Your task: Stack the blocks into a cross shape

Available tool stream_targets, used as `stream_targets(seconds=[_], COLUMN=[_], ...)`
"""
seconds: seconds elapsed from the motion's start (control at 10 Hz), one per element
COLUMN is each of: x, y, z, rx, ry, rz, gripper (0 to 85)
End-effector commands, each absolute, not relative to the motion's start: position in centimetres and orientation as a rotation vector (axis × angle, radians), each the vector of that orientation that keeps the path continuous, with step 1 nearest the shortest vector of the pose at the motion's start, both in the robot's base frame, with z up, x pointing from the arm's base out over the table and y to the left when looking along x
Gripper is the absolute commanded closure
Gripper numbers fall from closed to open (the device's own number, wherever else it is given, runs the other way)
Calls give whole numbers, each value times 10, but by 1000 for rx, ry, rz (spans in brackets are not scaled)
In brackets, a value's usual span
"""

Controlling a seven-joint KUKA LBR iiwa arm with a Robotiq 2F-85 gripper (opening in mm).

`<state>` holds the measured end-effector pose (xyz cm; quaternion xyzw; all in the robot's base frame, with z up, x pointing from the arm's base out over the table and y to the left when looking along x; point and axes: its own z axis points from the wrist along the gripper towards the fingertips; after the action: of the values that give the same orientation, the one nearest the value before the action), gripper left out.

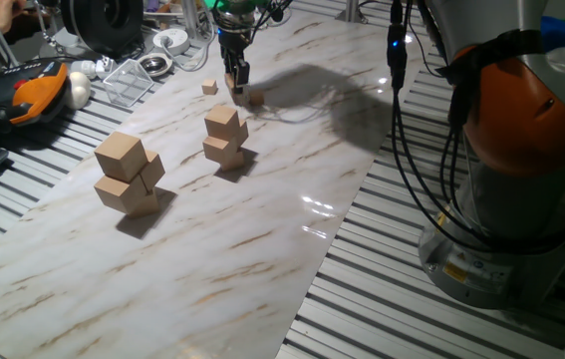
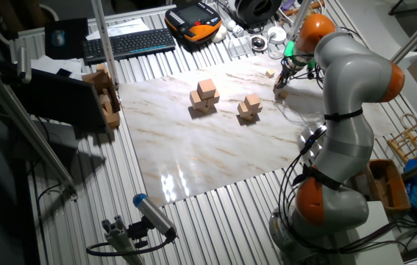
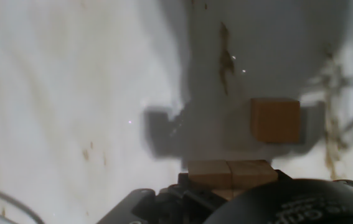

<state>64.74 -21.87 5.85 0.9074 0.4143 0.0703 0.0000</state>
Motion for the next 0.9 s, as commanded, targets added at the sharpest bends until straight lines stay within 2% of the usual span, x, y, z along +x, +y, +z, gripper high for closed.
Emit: stream_targets(seconds=[0.0,0.4,0.8], x=[647,645,641], y=[-218,-216,-213], z=[59,65,73], rx=[2843,2792,2579], ry=[1308,1431,1795], rz=[222,226,174], gripper=[850,850,850])
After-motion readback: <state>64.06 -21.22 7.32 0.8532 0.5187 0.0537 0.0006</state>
